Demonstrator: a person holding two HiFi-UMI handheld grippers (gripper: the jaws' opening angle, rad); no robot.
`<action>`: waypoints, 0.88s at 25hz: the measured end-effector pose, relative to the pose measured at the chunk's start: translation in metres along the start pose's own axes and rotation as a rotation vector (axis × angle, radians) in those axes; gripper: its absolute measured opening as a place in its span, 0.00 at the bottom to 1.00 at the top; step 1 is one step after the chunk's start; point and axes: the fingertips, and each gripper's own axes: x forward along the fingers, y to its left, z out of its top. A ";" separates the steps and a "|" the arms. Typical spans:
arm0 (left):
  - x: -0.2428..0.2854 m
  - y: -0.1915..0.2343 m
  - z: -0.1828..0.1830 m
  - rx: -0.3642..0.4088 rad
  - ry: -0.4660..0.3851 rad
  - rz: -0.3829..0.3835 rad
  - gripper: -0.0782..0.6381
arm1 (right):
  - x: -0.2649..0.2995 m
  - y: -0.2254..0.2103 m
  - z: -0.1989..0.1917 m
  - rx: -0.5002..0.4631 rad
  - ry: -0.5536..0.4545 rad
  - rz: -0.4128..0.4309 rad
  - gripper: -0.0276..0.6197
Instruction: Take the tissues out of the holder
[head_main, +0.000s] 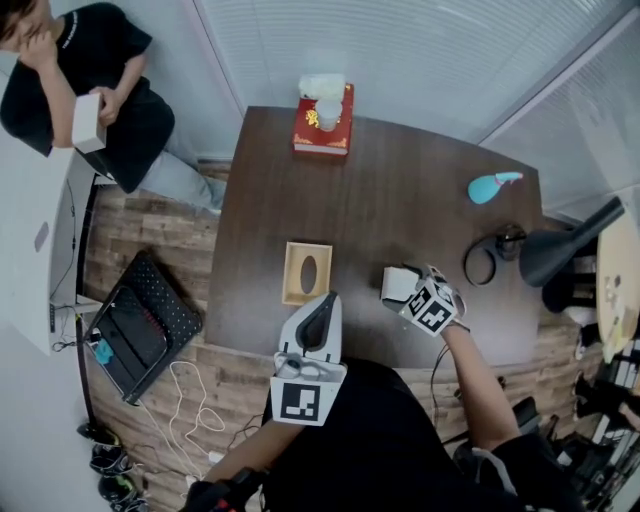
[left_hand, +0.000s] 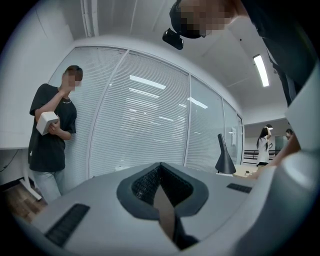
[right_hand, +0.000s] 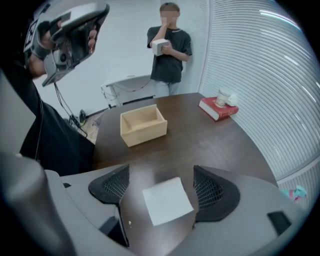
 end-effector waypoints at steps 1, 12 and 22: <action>0.000 0.000 0.001 -0.002 -0.004 -0.005 0.11 | -0.004 0.002 0.009 0.034 -0.042 -0.001 0.68; 0.002 0.008 0.019 0.017 -0.040 -0.074 0.11 | -0.088 0.004 0.111 0.279 -0.511 -0.207 0.43; 0.011 0.014 0.032 0.022 -0.070 -0.144 0.11 | -0.134 0.024 0.163 0.380 -0.809 -0.335 0.06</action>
